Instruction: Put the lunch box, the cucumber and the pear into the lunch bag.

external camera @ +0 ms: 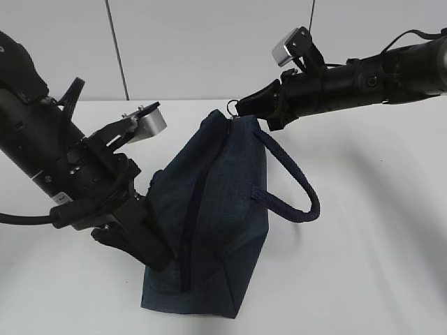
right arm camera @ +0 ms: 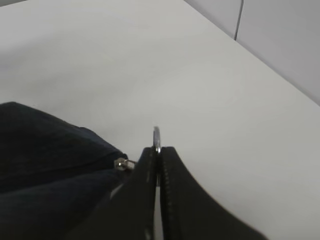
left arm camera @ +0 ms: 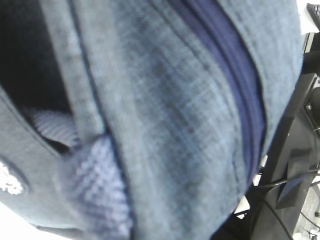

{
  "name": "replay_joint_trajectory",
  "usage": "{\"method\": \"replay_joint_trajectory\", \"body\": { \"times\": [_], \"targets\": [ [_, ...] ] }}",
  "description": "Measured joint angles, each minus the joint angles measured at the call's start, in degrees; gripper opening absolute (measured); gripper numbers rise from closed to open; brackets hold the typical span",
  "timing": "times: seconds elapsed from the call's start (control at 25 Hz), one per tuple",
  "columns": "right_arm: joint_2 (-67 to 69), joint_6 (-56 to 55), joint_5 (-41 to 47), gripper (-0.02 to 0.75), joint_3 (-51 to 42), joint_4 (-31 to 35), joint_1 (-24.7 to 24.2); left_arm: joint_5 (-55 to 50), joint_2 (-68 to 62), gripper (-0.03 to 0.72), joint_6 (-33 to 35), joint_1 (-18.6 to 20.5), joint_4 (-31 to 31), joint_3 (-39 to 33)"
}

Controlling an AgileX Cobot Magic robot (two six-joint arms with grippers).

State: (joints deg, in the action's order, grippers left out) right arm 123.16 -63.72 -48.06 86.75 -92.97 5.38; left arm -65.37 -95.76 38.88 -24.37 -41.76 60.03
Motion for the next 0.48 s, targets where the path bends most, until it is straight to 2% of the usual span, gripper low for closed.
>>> {"method": "replay_joint_trajectory", "body": {
  "times": [0.12, 0.2, 0.48],
  "targets": [
    [0.08, -1.14, -1.17, 0.0, 0.53, 0.0, -0.22, -0.11, 0.0, 0.021, 0.0, 0.0, -1.41, 0.06],
    [0.12, -1.95, -2.26, 0.0, 1.32, 0.0, -0.35, -0.47, 0.0, 0.06, -0.12, 0.0, -2.16, 0.44],
    [0.21, -4.46, -3.88, 0.0, 2.8, -1.48, -0.46, 0.37, 0.07, 0.325, -3.28, -0.06, -3.04, 4.2]
  ]
}}
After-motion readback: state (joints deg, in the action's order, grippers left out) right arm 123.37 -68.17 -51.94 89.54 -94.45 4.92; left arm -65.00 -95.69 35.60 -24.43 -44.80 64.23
